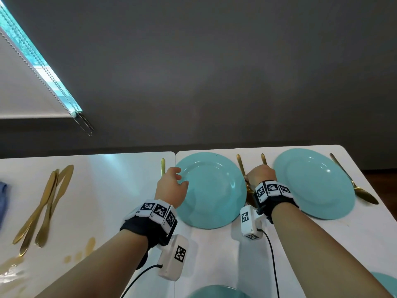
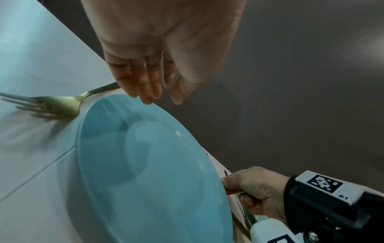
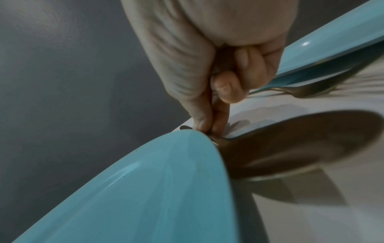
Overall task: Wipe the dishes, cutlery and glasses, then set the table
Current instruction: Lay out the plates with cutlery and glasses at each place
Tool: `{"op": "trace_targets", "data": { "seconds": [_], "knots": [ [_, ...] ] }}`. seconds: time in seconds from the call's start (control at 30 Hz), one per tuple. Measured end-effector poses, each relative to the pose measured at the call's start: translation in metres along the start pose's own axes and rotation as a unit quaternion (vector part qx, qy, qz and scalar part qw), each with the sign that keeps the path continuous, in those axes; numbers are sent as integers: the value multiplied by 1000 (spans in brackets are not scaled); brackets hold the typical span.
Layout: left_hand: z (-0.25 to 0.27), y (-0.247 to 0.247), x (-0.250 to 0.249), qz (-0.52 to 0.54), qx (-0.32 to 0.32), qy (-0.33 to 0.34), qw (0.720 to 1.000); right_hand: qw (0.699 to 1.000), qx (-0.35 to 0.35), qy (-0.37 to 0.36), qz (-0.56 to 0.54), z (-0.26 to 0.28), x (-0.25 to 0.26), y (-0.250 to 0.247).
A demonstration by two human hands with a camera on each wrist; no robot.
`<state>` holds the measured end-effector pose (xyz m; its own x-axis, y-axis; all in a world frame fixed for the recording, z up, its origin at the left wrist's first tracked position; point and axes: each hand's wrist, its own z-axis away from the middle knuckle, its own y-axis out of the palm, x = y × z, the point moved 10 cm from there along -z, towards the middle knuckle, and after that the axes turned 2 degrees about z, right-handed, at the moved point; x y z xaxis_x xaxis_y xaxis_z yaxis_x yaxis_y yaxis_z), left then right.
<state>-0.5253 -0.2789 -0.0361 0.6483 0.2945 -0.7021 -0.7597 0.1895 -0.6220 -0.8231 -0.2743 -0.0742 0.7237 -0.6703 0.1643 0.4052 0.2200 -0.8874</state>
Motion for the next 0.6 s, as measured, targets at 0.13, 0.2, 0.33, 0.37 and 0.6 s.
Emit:
{"op": "trace_targets", "data": {
  "seconds": [0.13,0.2,0.33,0.37,0.6],
  "knots": [
    [1,-4,5,11,-1,-6,1000,1000,21,6,-12,-1,-2,6],
    [1,-7,8,7,-2,-7,1000,998,40,7,-50,-2,-4,9],
    [-2,-18,16,-4,-10,-11,1000,1000,3,0,-11,7,-3,-6],
    [-3,-22,20,-8,-12,-14,1000,1000,-16,8,-13,13,-2,-14],
    [-9,-99,88,-96,-92,-110,985,999,-35,-29,14,57,50,-37]
  ]
}}
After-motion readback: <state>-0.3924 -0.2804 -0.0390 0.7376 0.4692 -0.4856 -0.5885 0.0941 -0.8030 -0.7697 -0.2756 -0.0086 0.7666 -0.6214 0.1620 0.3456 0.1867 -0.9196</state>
